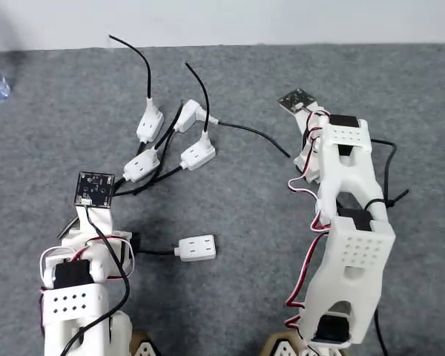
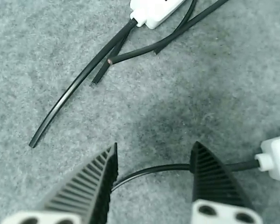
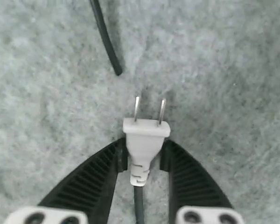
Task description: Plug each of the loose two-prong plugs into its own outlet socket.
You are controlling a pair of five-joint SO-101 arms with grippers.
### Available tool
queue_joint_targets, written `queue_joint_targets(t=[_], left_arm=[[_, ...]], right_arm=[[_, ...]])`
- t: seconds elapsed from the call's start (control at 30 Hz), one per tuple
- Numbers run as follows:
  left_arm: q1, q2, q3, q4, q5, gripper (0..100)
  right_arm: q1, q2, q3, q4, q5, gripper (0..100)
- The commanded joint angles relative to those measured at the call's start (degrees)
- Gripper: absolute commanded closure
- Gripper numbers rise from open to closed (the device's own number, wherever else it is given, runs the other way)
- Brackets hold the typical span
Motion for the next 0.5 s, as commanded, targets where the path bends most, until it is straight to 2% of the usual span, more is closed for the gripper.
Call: queue_joint_targets(t=[0.0, 0.27, 0.47], left_arm=[[0.3, -0.4, -0.1, -1.3, 0.4, 77], [0.3, -0.4, -0.1, -1.3, 0.3, 77], [0.3, -0.7, -0.1, -1.3, 0.4, 77]], right_arm=[[-0.4, 0.7, -3.2, -1.4, 0.9, 97.6], [-0.2, 5.3, -6.9, -1.0, 0.9, 98.9], [-0.8, 1.1, -7.0, 1.5, 0.9, 98.9]])
